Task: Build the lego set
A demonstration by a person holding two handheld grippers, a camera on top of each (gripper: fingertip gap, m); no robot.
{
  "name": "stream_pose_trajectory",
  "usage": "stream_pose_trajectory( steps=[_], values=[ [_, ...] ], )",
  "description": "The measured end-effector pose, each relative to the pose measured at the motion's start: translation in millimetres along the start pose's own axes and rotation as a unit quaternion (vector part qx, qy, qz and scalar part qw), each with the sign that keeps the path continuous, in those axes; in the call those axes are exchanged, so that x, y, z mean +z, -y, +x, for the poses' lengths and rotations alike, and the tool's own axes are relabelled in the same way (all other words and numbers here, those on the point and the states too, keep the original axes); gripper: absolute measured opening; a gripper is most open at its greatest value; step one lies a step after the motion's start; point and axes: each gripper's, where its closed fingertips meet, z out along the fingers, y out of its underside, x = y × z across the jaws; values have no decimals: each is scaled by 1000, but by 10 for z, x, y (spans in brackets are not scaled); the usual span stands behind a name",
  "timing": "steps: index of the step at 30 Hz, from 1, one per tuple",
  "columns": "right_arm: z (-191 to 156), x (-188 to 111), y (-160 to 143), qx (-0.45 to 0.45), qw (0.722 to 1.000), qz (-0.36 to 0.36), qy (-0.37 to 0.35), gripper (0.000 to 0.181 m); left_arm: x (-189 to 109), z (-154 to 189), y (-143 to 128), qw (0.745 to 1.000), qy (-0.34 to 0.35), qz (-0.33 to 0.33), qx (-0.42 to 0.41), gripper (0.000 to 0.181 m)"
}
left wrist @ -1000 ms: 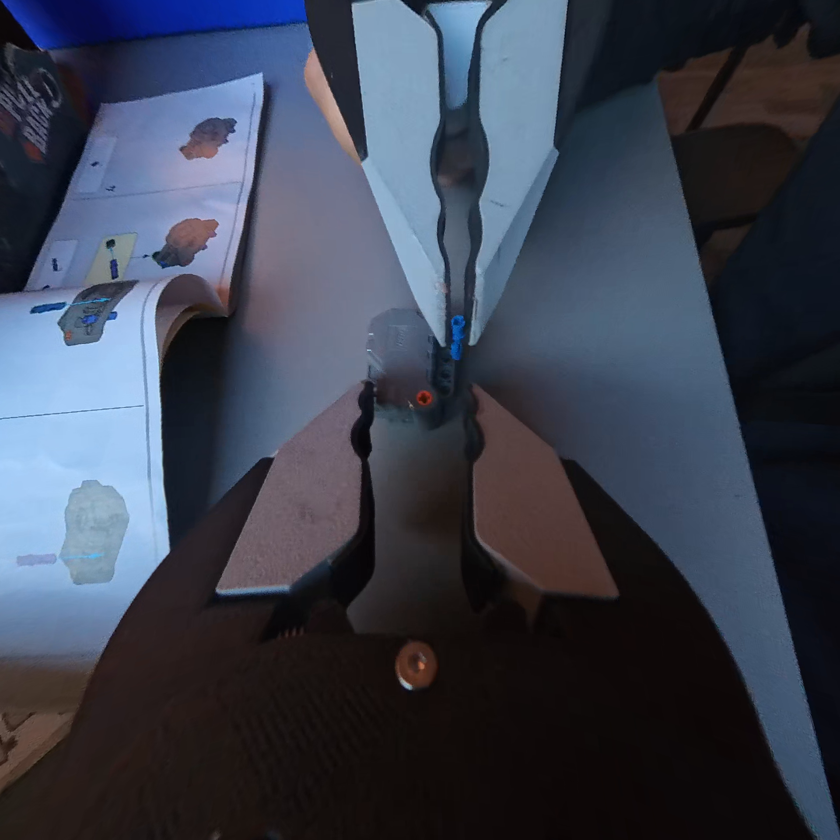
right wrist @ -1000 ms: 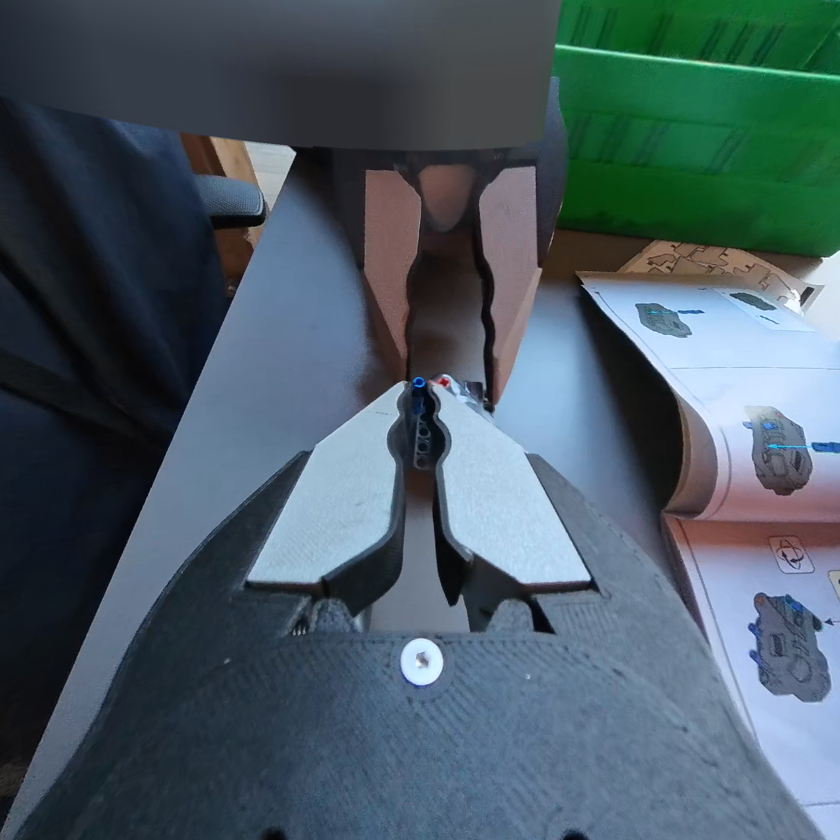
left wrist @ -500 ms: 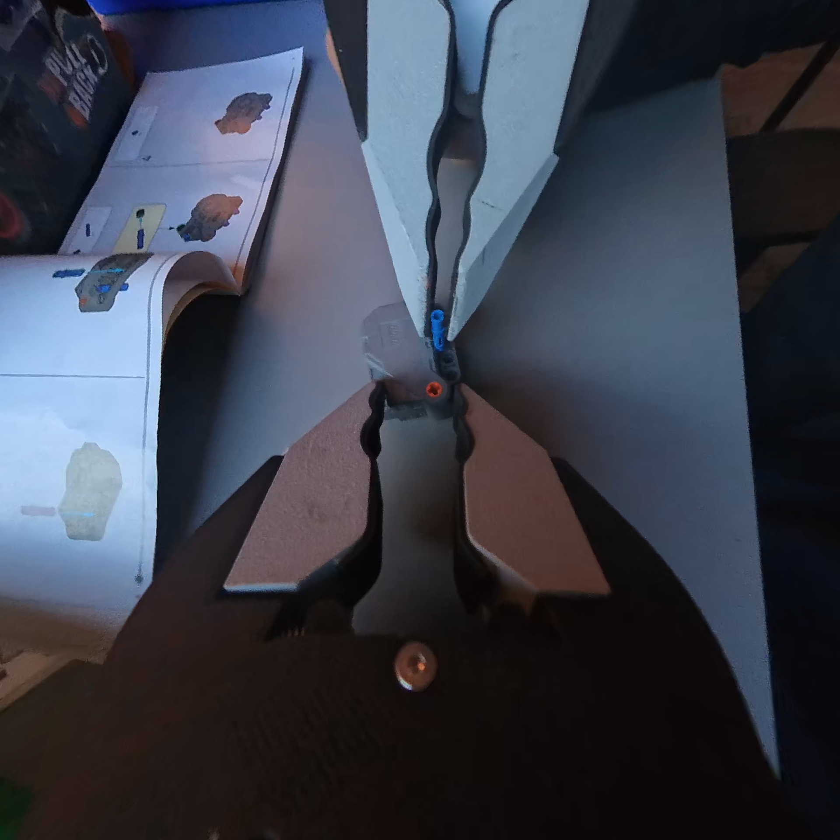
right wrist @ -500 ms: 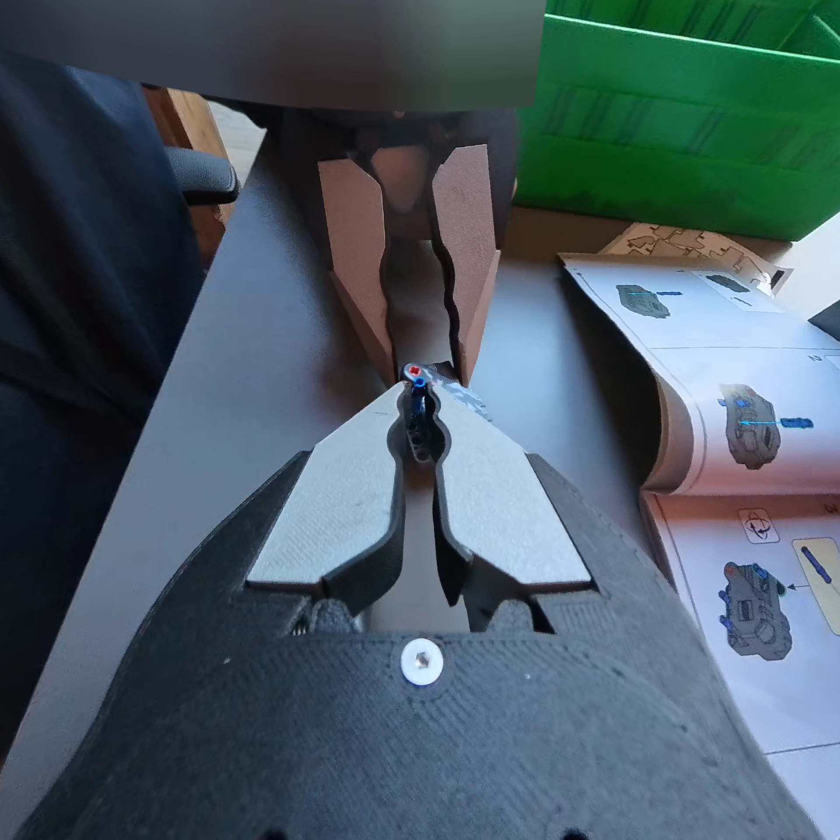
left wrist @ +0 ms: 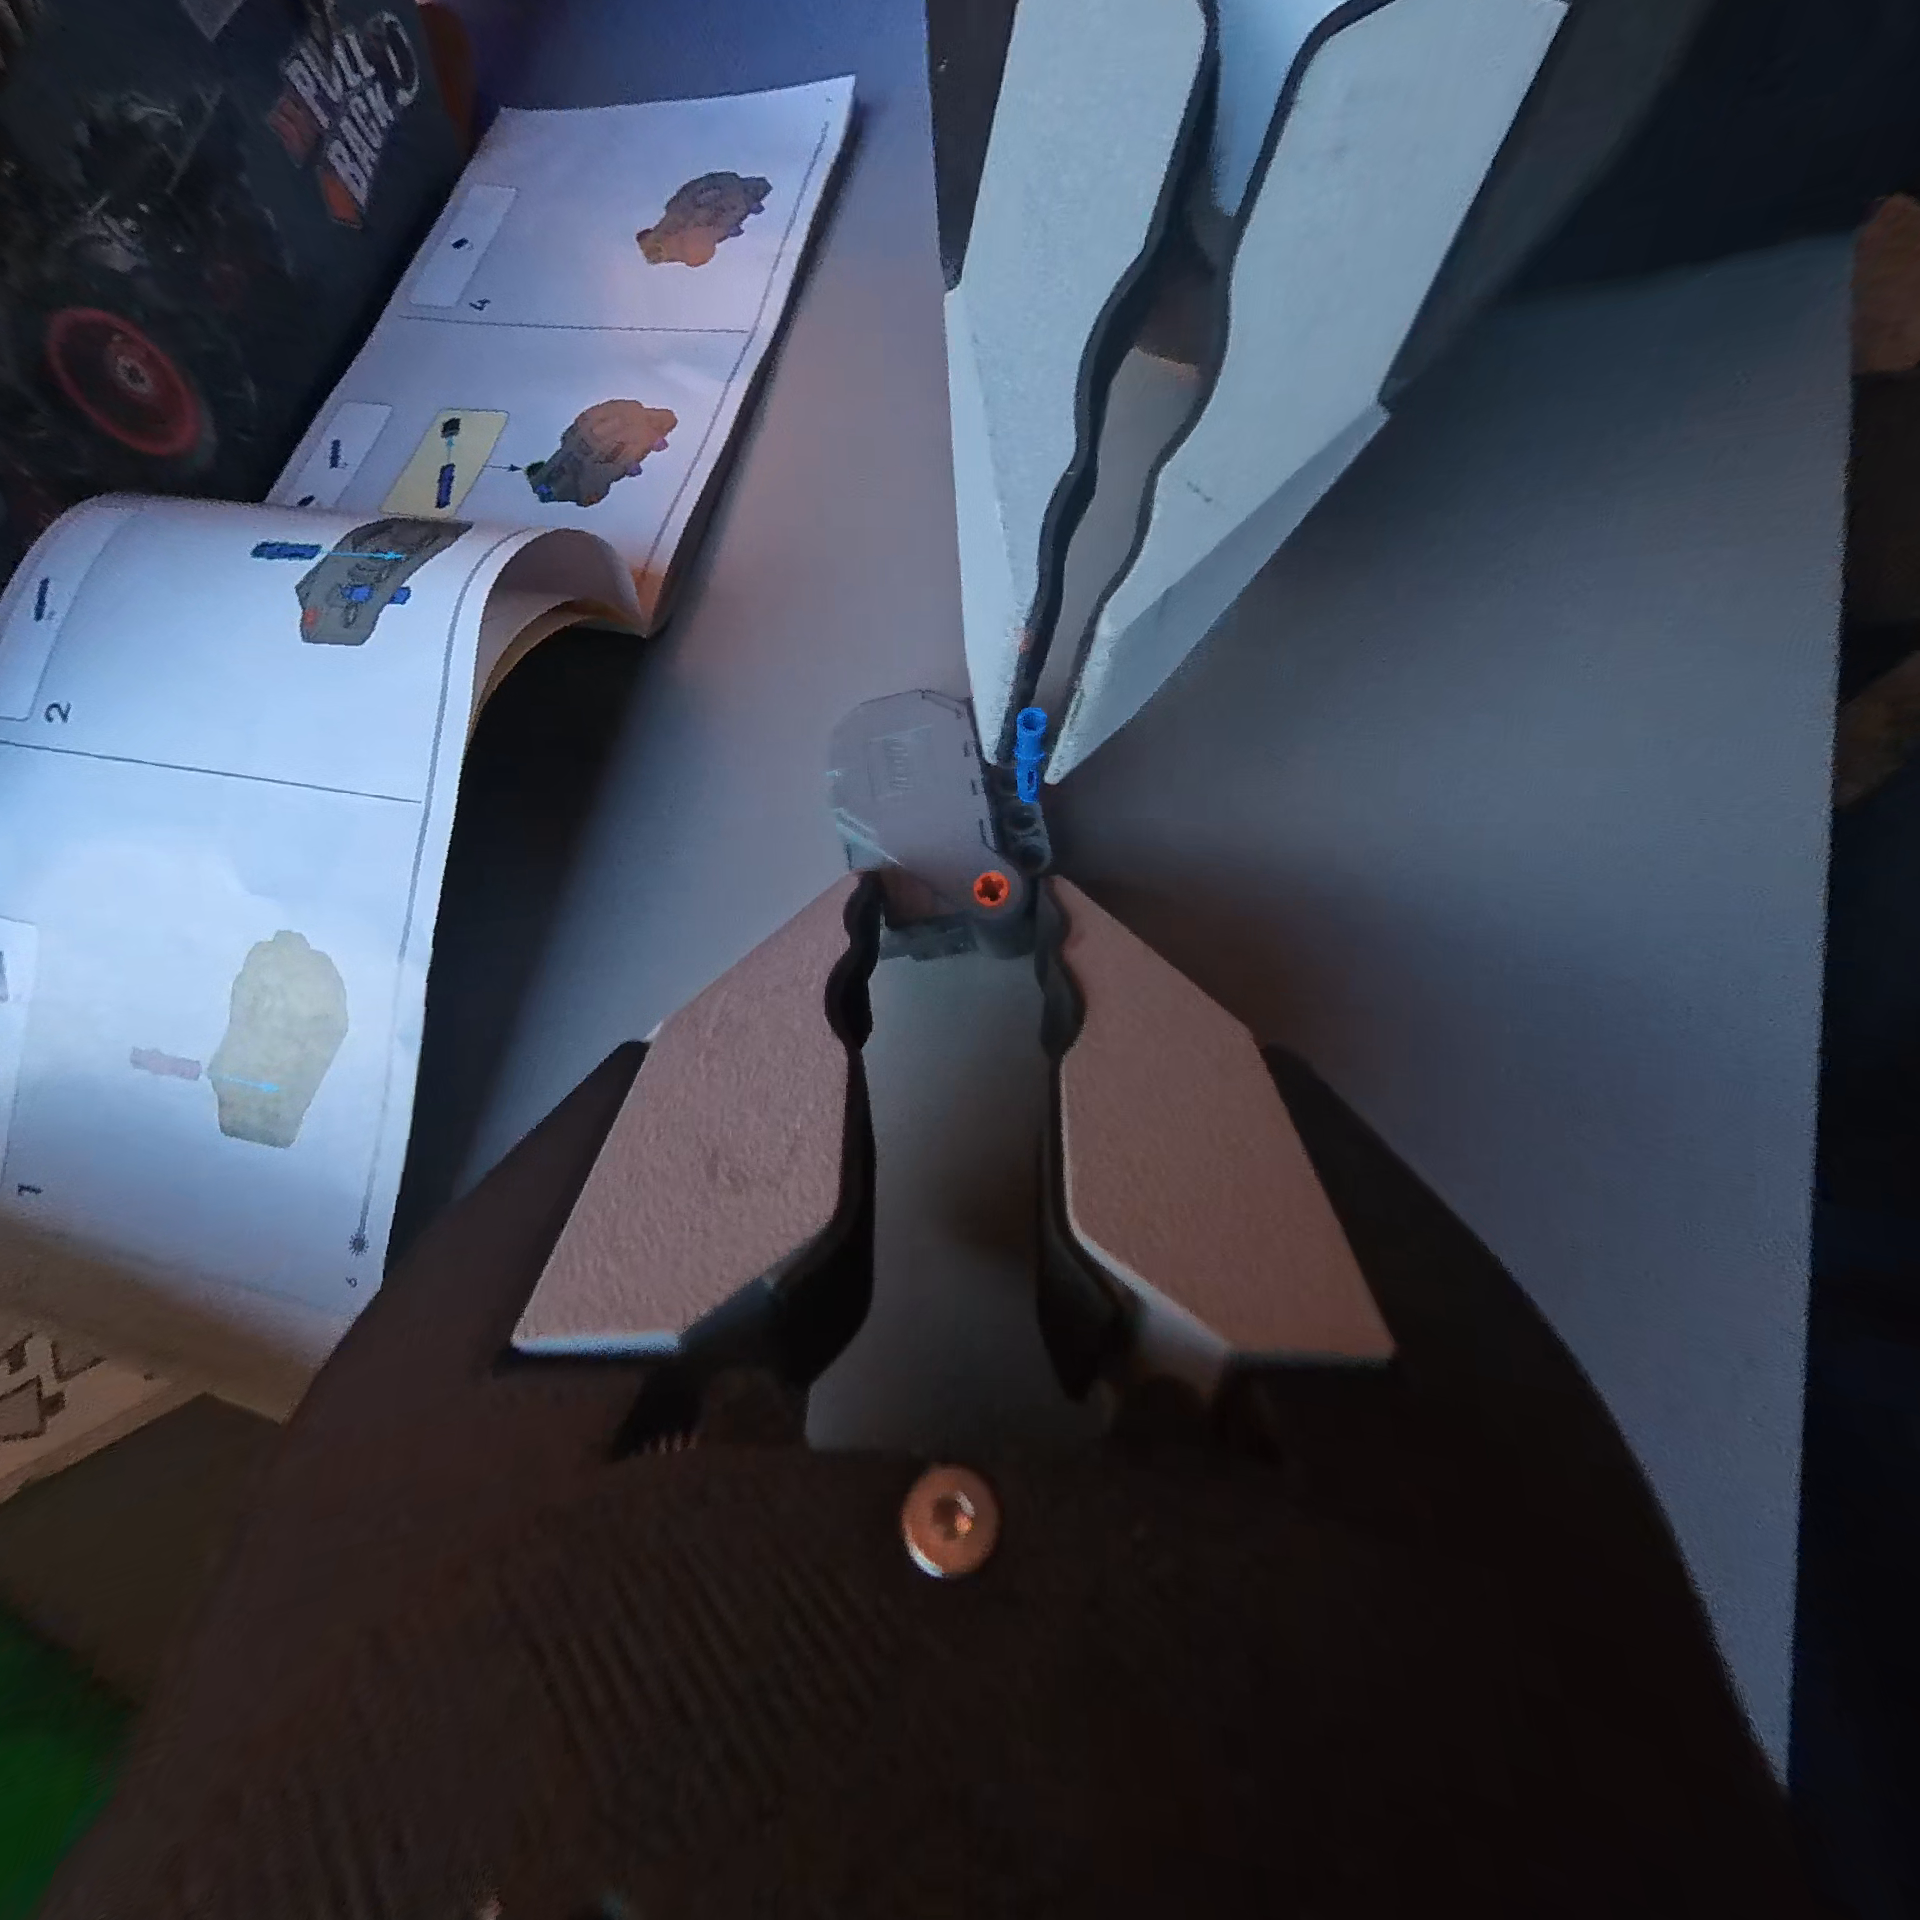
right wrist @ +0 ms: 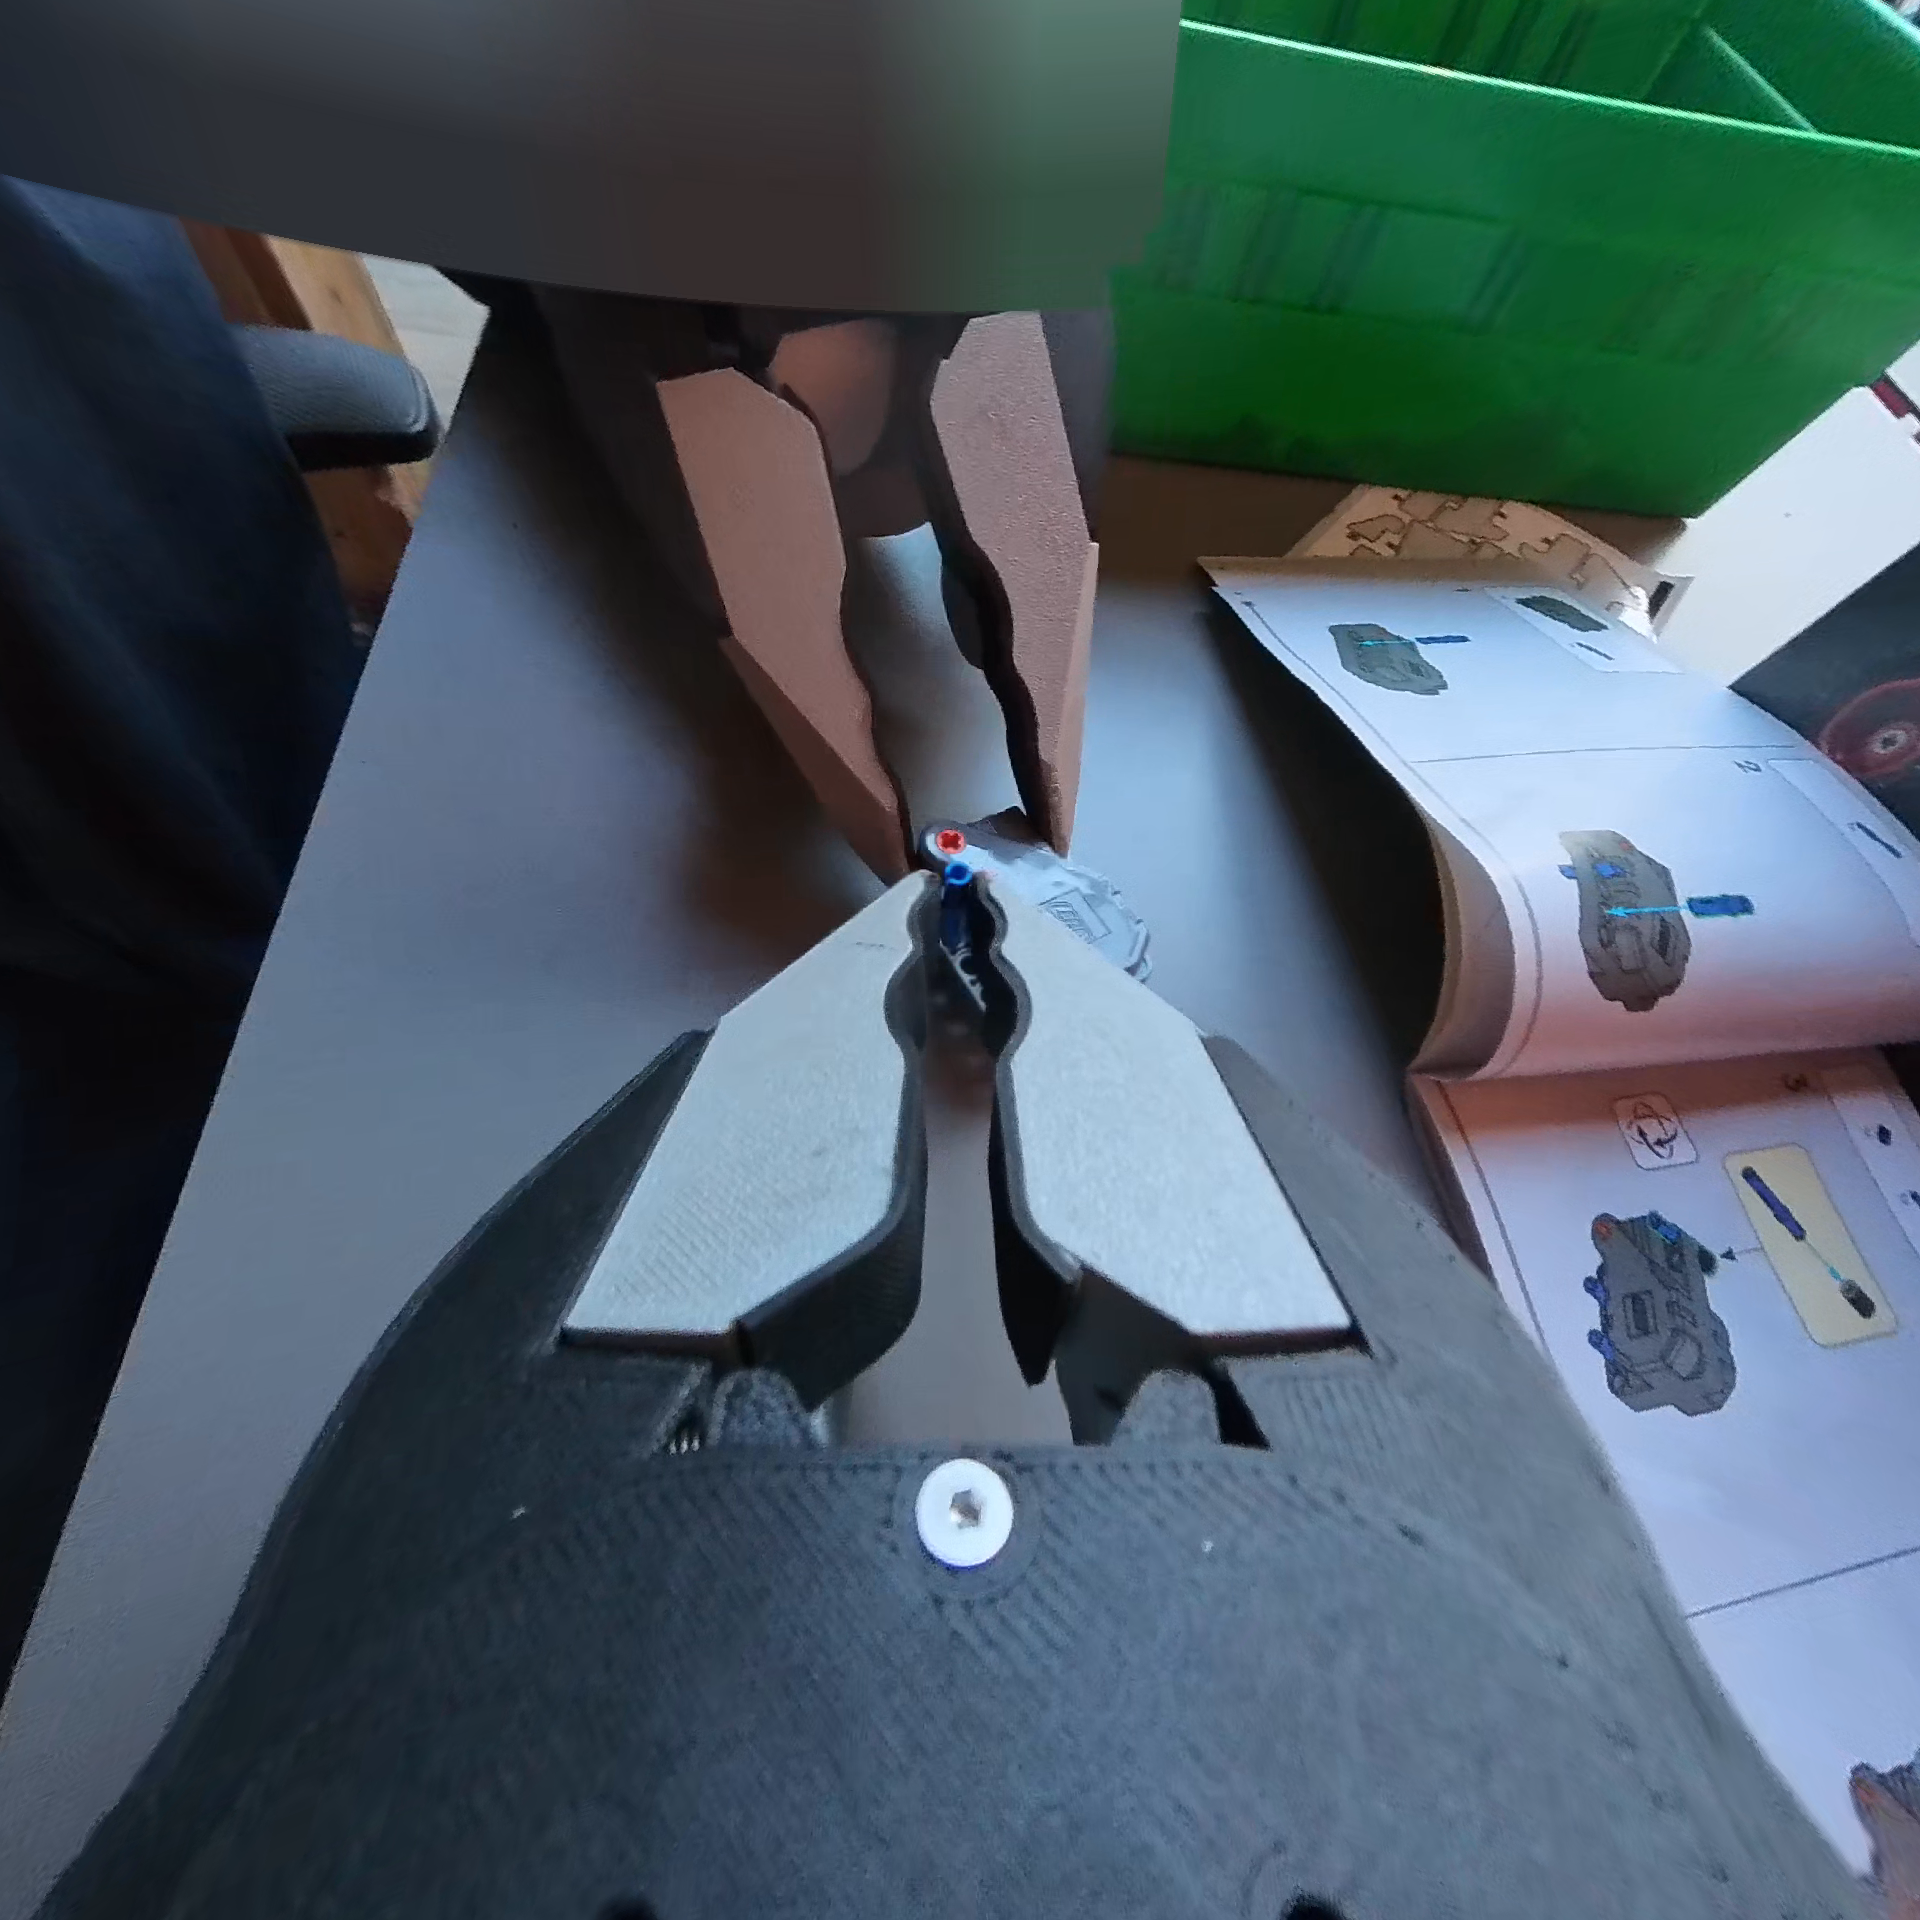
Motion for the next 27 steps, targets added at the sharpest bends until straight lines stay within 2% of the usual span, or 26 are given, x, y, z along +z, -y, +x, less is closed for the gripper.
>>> stream_pose_trajectory(
  steps=[7, 13, 27],
  values=[
    [200, 16, -45, 57, 997, -14, -54, 2, 54, -164, 26, 998, 30, -2, -48, 27],
    [328, -30, -60, 122, 989, -4, -83, 2, 111, -251, 50, 997, 66, -10, -47, 27],
    [422, -12, -109, 146, 982, -19, -119, 2, 174, -300, 91, 993, 107, -18, -54, 27]
  ],
)
